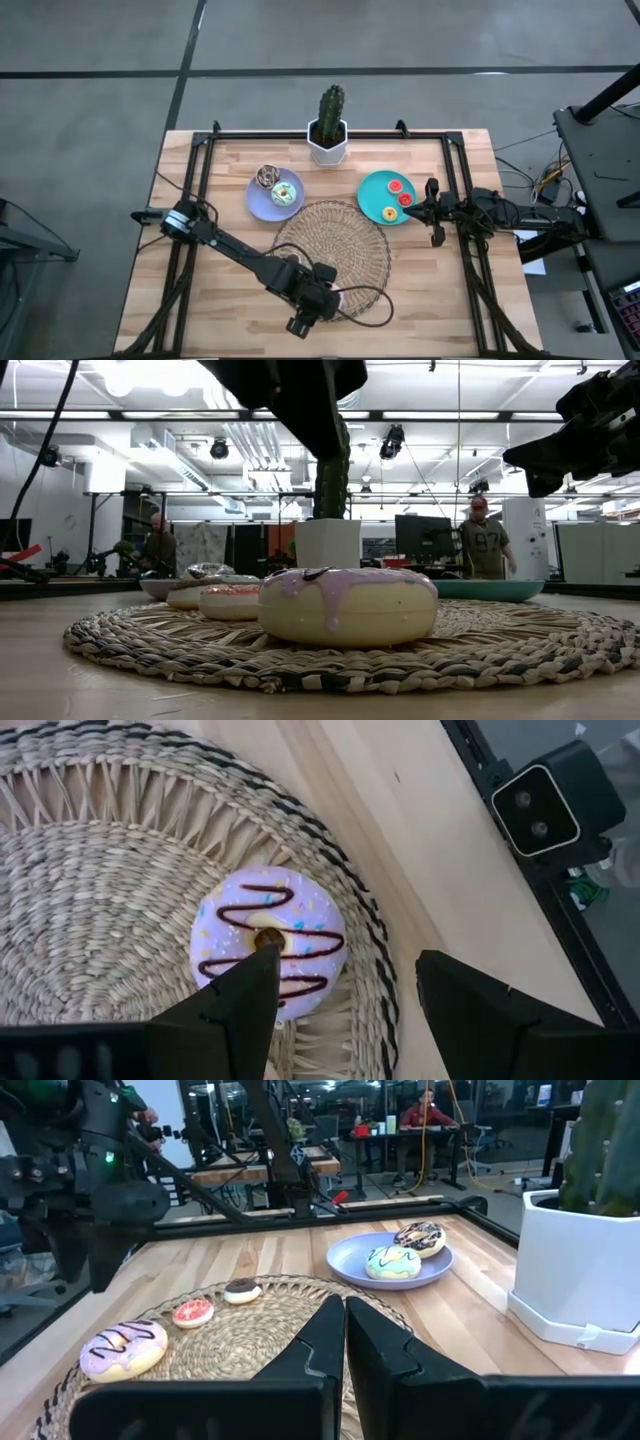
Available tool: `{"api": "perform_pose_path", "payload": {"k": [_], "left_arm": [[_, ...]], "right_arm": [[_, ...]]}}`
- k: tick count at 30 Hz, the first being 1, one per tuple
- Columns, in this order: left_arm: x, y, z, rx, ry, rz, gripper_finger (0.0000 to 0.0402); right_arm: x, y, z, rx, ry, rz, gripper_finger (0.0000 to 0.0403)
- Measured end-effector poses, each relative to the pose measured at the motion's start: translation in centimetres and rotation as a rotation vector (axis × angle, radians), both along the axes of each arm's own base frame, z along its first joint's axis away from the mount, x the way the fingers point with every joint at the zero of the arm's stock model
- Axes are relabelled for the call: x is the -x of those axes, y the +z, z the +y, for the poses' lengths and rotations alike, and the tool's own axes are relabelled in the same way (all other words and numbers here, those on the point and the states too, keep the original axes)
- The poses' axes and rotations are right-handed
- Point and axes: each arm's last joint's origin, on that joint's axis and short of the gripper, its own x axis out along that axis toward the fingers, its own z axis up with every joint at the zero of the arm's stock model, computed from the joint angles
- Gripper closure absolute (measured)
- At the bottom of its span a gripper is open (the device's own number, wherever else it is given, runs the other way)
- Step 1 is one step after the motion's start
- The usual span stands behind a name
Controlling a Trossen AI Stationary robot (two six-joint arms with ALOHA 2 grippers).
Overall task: Pick & Place donuts
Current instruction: Put the large purple donut on the purple plate
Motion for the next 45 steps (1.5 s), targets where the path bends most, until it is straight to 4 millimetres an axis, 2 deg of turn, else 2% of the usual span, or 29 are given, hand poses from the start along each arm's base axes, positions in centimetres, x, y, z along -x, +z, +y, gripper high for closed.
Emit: {"api": "perform_pose_path", "payload": {"k": [10, 16, 24, 36, 45], "left_arm": [[-0.7, -2.9, -0.4, -0.036, -0.005, 0.061, 0.0195], [-0.9, -3.5, -0.4, -0.043, -0.003, 0.075, 0.0195], [-1.0, -3.6, -0.2, -0.049, -0.011, 0.072, 0.0195], [-1.1, -3.6, -0.2, -0.122, -0.183, 0.023, 0.0195], [-1.5, -2.5, -0.3, -0.111, -0.180, -0.006, 0.0195]], "right_arm": [[0.0, 0.0, 0.0, 0.000, 0.000, 0.000, 0.0394], [0.0, 0.0, 0.0, 0.000, 0.000, 0.000, 0.0394], [0.0, 0.0, 0.0, 0.000, 0.000, 0.000, 0.0394], [0.0, 0.0, 0.0, 0.000, 0.000, 0.000, 0.0394], [0.0, 0.0, 0.0, 0.000, 0.000, 0.000, 0.0394]]}}
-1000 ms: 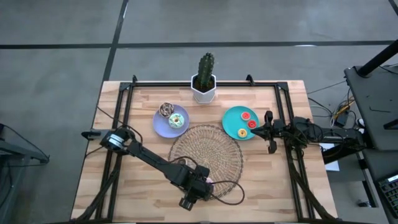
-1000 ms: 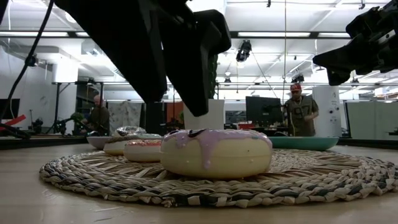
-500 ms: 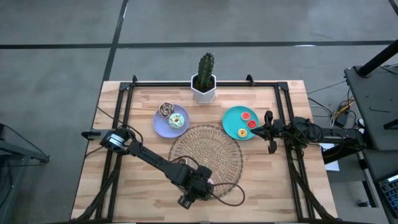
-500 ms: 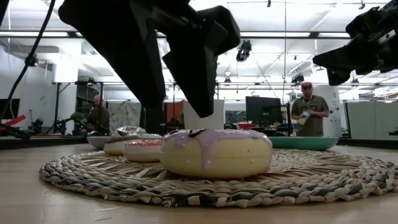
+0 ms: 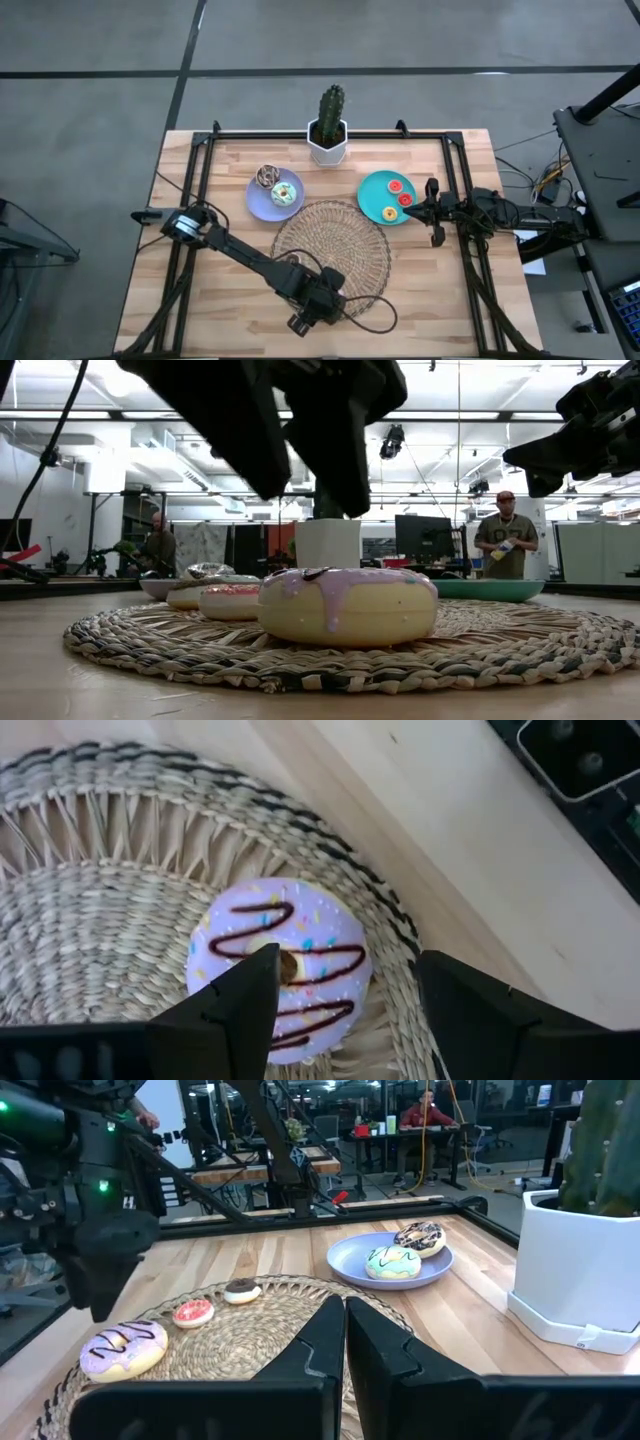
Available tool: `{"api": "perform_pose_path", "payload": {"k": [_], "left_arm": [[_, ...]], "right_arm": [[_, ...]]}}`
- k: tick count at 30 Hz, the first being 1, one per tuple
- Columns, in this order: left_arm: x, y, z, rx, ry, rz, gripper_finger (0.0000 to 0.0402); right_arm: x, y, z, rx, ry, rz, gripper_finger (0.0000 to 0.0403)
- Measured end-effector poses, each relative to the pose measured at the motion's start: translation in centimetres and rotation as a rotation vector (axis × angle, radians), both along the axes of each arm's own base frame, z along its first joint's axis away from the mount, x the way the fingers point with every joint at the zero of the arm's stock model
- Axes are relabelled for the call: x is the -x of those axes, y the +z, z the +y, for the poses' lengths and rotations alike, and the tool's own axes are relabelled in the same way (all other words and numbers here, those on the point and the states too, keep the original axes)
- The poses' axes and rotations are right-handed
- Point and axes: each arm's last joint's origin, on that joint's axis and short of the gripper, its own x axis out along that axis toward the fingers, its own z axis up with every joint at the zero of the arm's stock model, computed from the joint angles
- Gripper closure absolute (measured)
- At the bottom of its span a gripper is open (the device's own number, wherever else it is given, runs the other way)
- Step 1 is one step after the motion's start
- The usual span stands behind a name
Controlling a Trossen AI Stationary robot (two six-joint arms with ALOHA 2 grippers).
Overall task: Pick & Place donuts
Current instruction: Put the large purple donut on the purple plate
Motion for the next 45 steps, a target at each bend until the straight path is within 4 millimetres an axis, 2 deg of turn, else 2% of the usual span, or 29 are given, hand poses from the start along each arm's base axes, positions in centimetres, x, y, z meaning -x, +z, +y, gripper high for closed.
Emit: {"api": "perform_pose_path", "payload": {"k": [17, 23, 37, 45], "left_arm": [[-0.2, -0.1, 0.7, -0.013, 0.022, 0.013, 0.0195], [-0.6, -1.4, 0.8, -0.027, 0.040, 0.042, 0.0195], [-0.6, -1.9, 0.8, -0.025, 0.056, 0.057, 0.0195], [-0.8, -3.1, 0.4, -0.023, 0.051, 0.088, 0.0195]], "right_arm": [[0.0, 0.0, 0.0, 0.000, 0.000, 0.000, 0.0394], [0.0, 0.0, 0.0, 0.000, 0.000, -0.001, 0.0394], [0.0, 0.0, 0.0, 0.000, 0.000, -0.001, 0.0394], [0.0, 0.0, 0.0, 0.000, 0.000, 0.000, 0.0394]]}}
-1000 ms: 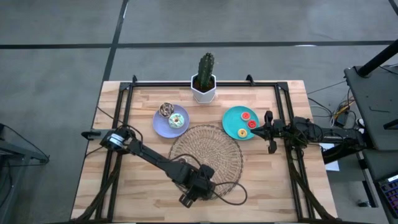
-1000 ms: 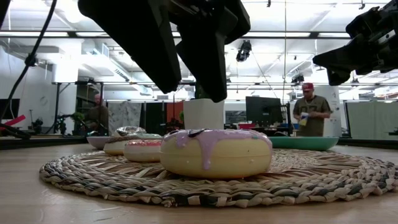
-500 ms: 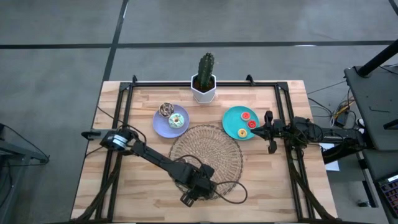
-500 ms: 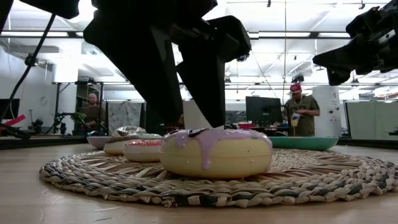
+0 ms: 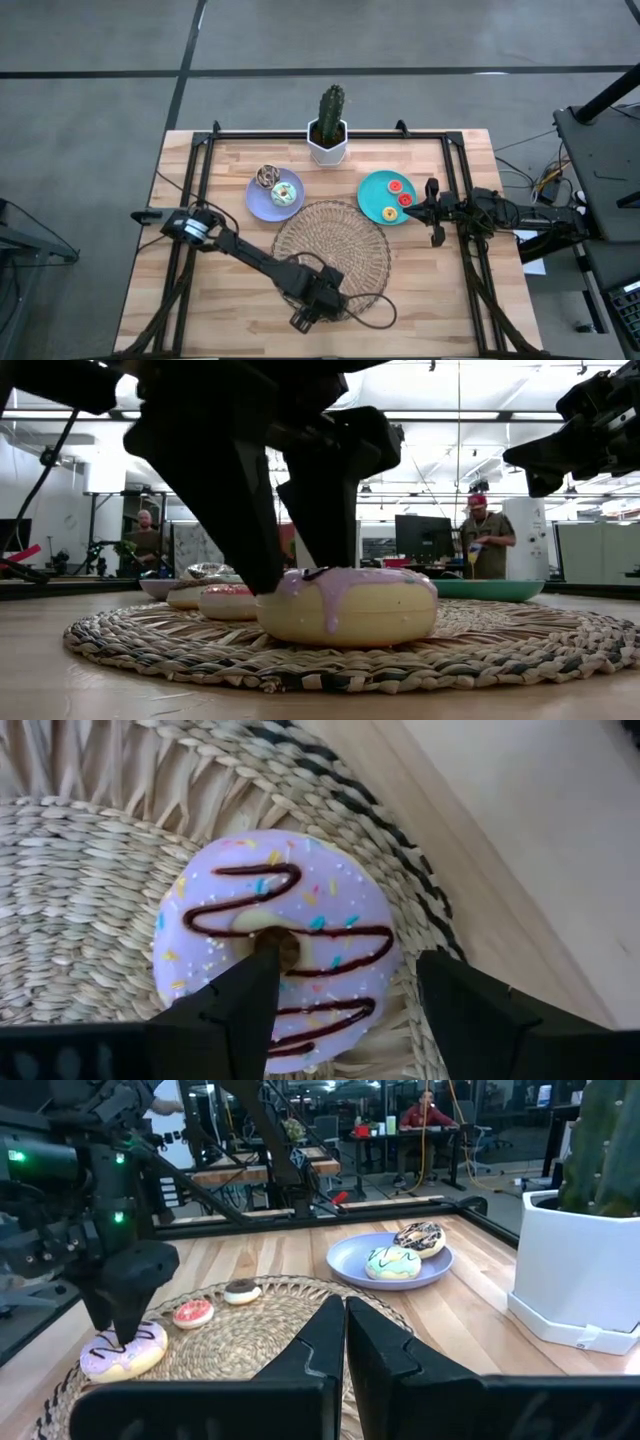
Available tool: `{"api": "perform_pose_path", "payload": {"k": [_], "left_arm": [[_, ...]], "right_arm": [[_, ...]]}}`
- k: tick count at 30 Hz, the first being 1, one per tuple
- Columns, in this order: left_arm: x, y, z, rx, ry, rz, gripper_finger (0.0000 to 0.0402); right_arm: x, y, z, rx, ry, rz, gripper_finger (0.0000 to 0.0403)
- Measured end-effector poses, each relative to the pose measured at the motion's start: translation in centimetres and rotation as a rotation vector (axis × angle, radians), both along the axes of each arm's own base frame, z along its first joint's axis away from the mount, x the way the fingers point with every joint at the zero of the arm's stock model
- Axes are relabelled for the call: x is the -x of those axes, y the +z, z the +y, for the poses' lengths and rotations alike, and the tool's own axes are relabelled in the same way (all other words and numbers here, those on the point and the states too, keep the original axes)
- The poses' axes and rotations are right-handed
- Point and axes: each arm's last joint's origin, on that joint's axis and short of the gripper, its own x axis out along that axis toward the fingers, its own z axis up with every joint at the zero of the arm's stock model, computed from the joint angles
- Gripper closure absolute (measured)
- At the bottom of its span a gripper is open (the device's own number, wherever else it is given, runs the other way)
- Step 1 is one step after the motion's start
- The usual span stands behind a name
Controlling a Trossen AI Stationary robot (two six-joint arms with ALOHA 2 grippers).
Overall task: Pick & Place donuts
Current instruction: Put the large purple donut on the purple plate
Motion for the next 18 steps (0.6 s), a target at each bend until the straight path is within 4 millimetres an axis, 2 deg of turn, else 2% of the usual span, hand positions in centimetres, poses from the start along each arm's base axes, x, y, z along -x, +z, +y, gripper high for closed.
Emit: {"api": "perform_pose_path", "payload": {"k": [13, 18], "left_arm": [[-0.09, -0.15, -0.04, 0.002, 0.002, -0.004, 0.0195], [-0.29, -0.91, -0.12, -0.002, 0.002, 0.004, 0.0195]], "right_arm": [[0.00, 0.00, 0.00, 0.000, 0.000, 0.000, 0.0394], [0.00, 0.01, 0.00, 0.000, 0.000, -0.001, 0.0394]]}}
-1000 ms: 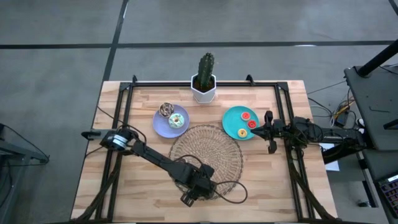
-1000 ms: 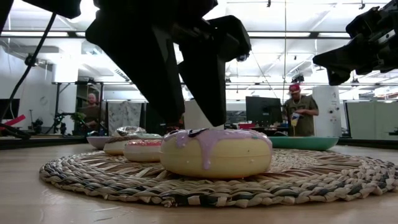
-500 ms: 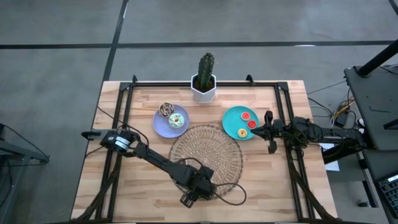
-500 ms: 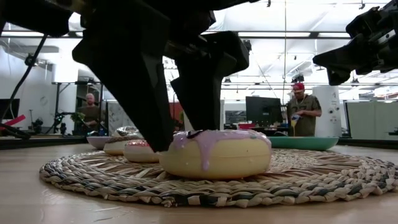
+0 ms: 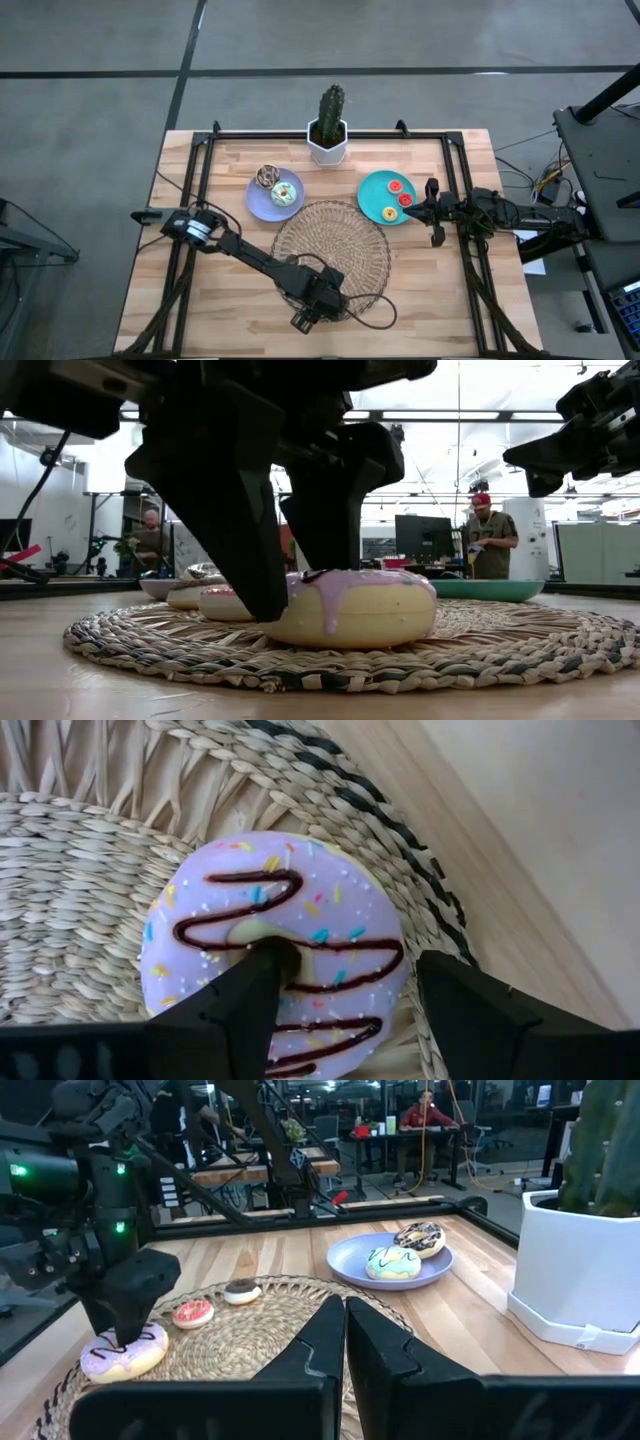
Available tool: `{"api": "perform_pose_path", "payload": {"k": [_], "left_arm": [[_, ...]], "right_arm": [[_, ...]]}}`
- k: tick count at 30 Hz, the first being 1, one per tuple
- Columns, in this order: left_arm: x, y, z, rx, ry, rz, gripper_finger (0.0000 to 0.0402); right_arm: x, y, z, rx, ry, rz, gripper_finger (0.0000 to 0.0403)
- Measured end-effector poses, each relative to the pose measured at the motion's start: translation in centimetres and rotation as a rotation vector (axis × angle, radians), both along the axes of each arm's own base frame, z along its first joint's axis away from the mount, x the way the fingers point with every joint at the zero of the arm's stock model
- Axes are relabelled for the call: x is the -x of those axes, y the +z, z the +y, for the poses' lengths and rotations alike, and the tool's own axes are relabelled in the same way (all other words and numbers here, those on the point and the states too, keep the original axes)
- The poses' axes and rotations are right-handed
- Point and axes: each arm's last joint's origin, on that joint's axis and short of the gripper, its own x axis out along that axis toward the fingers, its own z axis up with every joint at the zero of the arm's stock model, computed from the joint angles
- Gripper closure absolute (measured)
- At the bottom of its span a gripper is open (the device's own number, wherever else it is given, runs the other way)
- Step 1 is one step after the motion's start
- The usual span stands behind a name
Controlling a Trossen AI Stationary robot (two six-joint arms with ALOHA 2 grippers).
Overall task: Pick & Place donuts
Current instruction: Put the large purple donut on the purple plate
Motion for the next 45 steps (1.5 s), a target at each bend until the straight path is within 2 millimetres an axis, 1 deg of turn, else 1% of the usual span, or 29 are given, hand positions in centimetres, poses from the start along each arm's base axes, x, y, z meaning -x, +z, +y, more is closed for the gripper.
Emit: {"api": "perform_pose_path", "payload": {"k": [11, 19, 22, 33, 40, 45], "left_arm": [[0.0, -0.2, 0.0, -0.001, 0.000, 0.004, 0.0200], [0.0, -0.2, 0.0, 0.004, 0.014, 0.006, 0.0250], [0.0, -0.2, 0.0, 0.004, 0.015, 0.007, 0.0262], [0.0, -0.2, 0.0, 0.005, 0.017, 0.009, 0.0264], [-0.3, 1.1, -0.1, 0.012, 0.021, 0.004, 0.0264], [-0.5, 1.3, 0.0, 0.012, 0.026, -0.005, 0.0264]], "right_arm": [[0.0, 0.0, 0.0, 0.000, 0.001, 0.000, 0.0394], [0.0, 0.0, 0.0, 0.000, 0.001, 0.000, 0.0394], [0.0, 0.0, 0.0, 0.000, 0.000, 0.001, 0.0394], [0.0, 0.0, 0.0, 0.000, 0.001, 0.000, 0.0394], [0.0, 0.0, 0.0, 0.000, 0.000, 0.001, 0.0394], [0.0, 0.0, 0.0, 0.000, 0.000, 0.000, 0.0394]]}}
